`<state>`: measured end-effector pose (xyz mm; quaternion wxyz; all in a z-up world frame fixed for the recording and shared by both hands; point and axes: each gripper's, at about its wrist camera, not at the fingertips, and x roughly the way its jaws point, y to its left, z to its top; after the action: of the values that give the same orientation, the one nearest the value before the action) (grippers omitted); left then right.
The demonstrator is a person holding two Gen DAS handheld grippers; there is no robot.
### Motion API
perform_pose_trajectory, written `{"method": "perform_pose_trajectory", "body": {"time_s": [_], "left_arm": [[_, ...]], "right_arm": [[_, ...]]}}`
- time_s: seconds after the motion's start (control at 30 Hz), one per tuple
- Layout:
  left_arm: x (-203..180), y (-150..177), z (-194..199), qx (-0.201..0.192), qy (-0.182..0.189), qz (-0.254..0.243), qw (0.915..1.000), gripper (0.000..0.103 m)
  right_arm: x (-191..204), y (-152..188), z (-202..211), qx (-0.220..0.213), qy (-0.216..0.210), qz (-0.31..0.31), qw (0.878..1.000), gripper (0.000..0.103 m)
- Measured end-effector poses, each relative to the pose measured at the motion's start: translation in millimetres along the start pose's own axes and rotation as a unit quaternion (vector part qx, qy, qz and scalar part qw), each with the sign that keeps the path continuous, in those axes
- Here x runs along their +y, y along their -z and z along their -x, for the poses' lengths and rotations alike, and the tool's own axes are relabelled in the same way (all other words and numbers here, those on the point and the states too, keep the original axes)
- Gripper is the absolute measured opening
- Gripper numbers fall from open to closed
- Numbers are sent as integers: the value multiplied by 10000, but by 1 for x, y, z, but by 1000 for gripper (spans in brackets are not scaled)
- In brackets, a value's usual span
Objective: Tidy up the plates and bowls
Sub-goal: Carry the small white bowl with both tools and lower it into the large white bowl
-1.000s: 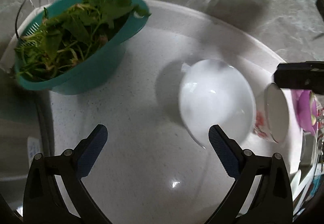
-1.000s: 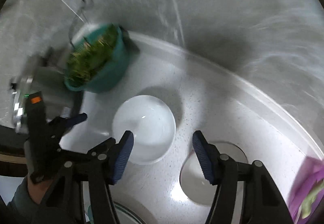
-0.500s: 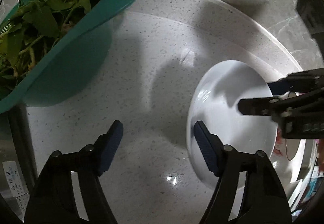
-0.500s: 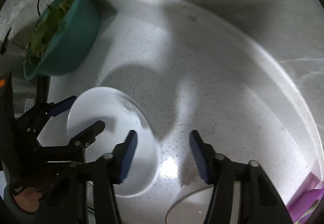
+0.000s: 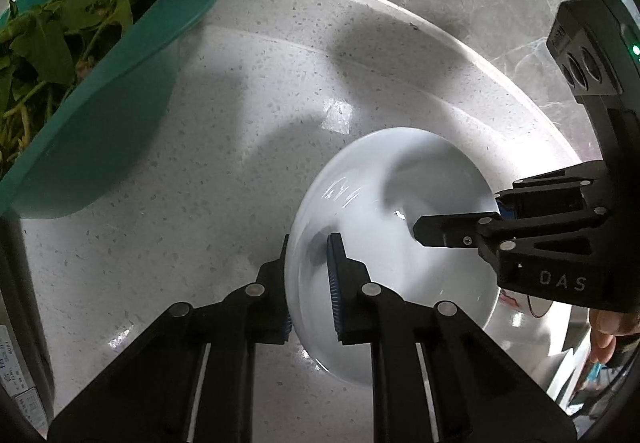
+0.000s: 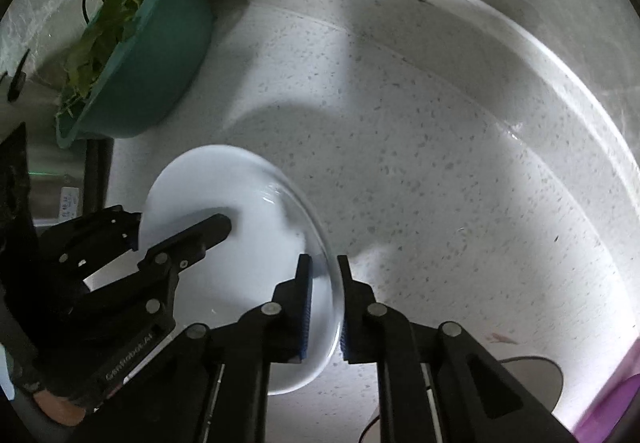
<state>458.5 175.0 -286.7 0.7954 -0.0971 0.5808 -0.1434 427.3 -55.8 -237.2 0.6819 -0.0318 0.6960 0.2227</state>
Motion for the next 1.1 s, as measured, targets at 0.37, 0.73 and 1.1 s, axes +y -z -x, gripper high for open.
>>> {"method": "perform_pose_trajectory", "body": {"time_s": [0.37,0.73,1.1], "left_arm": [[-14,20,38,-60,23,-153,9999,12],[-73,34,66,-69,128,-723,9973,12],[-193,87,92,54,464,-1556,9867,12]], "right_arm": [[-14,27,24,-149,-256,-115,9995,12],[-35,90,79,-465,-528,-489,9963,12],[-88,188,125,-789,-678,-994,9896,12]]}}
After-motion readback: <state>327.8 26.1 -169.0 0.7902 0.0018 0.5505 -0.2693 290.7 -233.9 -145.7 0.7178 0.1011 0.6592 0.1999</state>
